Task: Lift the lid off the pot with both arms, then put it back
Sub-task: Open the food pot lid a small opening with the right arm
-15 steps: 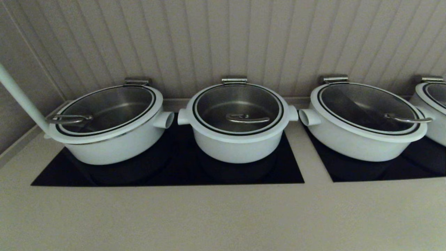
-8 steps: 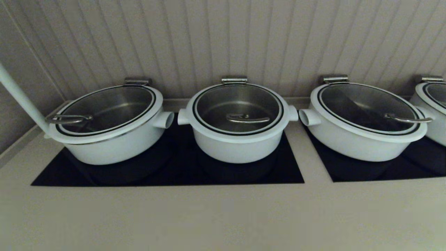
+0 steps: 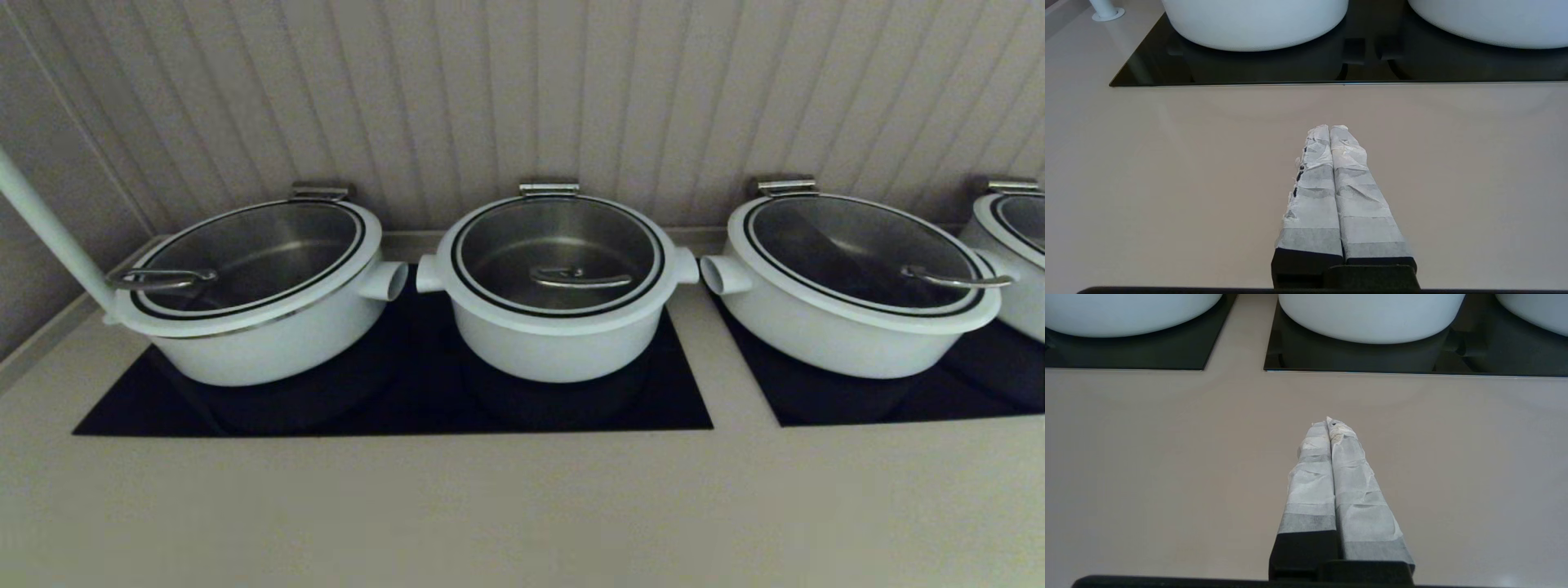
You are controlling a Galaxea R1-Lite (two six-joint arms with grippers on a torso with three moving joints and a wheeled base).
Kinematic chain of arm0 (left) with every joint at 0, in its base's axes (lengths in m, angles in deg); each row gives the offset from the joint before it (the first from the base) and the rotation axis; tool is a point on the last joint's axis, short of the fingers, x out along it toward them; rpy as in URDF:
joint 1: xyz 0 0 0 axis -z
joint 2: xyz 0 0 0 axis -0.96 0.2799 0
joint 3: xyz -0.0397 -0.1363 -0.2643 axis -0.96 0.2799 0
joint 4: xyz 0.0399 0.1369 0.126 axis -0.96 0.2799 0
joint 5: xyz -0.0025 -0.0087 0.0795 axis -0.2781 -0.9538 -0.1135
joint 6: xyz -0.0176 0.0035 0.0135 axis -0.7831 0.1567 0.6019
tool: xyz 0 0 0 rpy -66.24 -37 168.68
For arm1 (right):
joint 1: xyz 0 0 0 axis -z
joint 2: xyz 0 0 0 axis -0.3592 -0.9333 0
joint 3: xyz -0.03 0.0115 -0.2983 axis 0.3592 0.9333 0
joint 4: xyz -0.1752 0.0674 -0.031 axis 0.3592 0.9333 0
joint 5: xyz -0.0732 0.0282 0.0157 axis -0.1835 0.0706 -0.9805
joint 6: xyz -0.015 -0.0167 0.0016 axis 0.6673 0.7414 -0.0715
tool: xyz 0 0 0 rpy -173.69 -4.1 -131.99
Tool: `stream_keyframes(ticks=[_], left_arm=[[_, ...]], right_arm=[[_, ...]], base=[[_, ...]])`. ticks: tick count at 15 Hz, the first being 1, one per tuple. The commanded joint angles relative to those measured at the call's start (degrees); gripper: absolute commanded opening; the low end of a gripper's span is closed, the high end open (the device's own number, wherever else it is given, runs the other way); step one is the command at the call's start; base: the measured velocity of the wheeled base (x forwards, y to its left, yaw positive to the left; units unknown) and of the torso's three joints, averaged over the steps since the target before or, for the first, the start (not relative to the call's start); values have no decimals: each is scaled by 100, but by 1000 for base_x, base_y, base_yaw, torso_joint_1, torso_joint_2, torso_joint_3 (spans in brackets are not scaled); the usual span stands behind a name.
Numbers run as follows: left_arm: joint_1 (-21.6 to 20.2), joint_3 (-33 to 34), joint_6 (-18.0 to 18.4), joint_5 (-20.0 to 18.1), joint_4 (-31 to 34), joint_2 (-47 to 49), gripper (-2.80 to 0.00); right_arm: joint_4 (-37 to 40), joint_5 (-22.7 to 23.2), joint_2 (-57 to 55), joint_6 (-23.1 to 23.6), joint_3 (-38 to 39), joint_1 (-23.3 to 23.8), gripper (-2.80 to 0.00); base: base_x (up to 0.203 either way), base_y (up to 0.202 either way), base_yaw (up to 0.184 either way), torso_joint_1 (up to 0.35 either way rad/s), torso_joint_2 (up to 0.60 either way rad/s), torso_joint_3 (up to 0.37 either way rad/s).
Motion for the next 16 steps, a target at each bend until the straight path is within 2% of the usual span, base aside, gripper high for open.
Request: stream_keyframes(ticks=[1,3,8,12,16], left_arm=[[2,0,7,1,-1,-1,-280],[2,0,7,-1,-1,-1,-280],[2,0,7,0,-1,-1,-280],[2,0,7,-4,-1,-1,-280],[2,0,7,4,-1,-1,-280]], right_arm=[[-3,59,-9,105,0,0,-280],[2,172,-9,236,0,0,-280],[-55,188,-6,190,-157,-8,-280],[533,259,-272,192,-1206,-9,-280],[483,414,-1746,213,-2101,-66,-280]], base=[[0,0,0,0,0,0],[0,0,0,0,0,0],[0,0,0,0,0,0],[0,0,0,0,0,0],[0,0,0,0,0,0]])
